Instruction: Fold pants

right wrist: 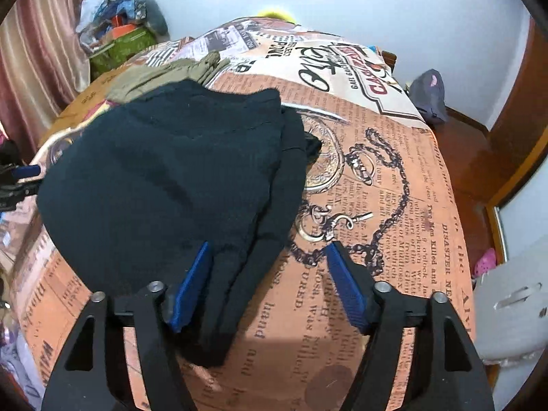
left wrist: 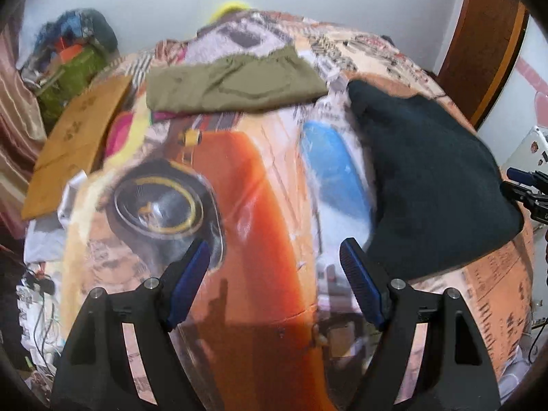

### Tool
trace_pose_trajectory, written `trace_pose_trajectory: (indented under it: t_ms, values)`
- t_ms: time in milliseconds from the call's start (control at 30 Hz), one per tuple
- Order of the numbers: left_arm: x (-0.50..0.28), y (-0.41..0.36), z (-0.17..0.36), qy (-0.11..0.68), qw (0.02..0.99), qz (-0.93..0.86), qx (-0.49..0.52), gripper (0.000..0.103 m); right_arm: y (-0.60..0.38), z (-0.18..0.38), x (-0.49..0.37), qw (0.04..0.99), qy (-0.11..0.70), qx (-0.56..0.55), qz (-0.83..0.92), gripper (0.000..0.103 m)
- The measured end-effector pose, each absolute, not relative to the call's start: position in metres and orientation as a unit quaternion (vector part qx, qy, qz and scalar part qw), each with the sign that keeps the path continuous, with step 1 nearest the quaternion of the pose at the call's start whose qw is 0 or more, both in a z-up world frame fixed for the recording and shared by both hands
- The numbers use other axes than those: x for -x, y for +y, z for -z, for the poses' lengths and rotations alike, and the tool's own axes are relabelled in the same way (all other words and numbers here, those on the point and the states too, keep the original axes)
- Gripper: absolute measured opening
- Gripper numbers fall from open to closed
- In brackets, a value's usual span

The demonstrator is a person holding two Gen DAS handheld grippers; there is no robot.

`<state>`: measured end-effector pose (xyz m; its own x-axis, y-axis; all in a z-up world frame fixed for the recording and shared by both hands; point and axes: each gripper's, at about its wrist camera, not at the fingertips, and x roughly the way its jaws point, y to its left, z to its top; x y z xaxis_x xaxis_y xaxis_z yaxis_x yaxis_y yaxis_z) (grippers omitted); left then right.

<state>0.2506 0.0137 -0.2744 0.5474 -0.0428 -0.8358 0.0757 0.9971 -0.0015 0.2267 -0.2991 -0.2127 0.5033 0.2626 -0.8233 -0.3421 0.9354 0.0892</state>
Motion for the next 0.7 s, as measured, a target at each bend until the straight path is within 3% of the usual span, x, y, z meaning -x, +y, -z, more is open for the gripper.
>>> trace_pose_trajectory:
  t_ms: [233, 433, 700]
  values:
    - [-0.283, -0.029, 0.244, 0.436, 0.896, 0.083, -0.014, 0.081, -0.285, 0.184, -0.235, 0.890, 0.411, 0.018, -0.198, 0.063]
    - [-0.336, -0.061, 0.270, 0.434, 0.897, 0.063, -0.061, 0.083, -0.260, 0.199, -0.269, 0.882, 0.422, 0.037, -0.205, 0.063]
    - [-0.353, -0.022, 0.296, 0.467, 0.881, 0.001, -0.075, 0.081, -0.281, 0.218, -0.276, 0.876, 0.444, 0.049, -0.183, 0.060]
